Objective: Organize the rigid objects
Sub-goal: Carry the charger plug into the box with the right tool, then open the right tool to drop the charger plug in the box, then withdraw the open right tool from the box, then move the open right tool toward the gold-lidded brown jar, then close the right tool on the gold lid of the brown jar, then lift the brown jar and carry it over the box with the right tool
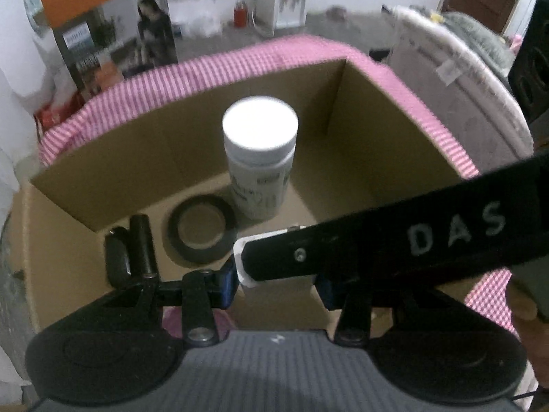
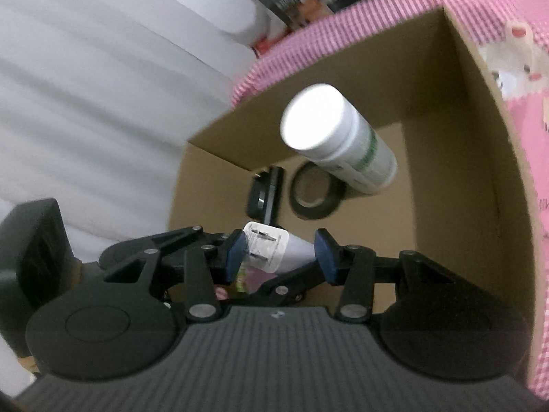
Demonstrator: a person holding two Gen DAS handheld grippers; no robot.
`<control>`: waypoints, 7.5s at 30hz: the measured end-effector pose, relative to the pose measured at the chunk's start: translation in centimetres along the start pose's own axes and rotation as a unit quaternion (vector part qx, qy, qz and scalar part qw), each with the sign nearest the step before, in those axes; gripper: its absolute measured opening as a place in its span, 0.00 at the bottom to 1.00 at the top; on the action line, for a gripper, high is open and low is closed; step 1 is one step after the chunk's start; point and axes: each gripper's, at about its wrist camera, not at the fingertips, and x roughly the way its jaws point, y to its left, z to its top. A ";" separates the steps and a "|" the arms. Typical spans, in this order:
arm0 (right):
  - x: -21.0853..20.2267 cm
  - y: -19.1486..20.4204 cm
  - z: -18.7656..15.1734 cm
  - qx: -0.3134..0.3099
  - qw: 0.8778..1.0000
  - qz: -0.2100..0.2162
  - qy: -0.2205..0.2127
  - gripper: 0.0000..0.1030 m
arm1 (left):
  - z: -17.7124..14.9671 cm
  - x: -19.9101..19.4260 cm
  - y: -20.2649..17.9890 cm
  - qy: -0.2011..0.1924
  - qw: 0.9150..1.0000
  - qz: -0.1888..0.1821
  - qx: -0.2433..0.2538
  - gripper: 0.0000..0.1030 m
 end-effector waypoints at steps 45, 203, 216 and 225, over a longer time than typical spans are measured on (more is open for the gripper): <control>-22.2 5.7 -17.4 -0.199 0.925 -0.013 -0.322 0.99 | -13.7 -18.9 -1.5 -0.272 0.957 -0.002 -0.101 0.95; -13.7 -0.2 -17.3 -0.149 0.966 -0.006 -0.211 0.45 | -13.2 -9.2 -13.0 -0.297 0.953 0.024 0.054 0.56; -10.4 0.6 -2.8 -0.175 0.978 -0.037 -0.106 0.46 | -2.7 -4.6 -7.9 -0.213 0.974 -0.004 -0.075 0.56; -4.0 -1.4 2.5 -0.170 0.982 -0.079 -0.034 0.48 | 1.1 0.4 -4.3 -0.146 0.980 -0.017 -0.135 0.56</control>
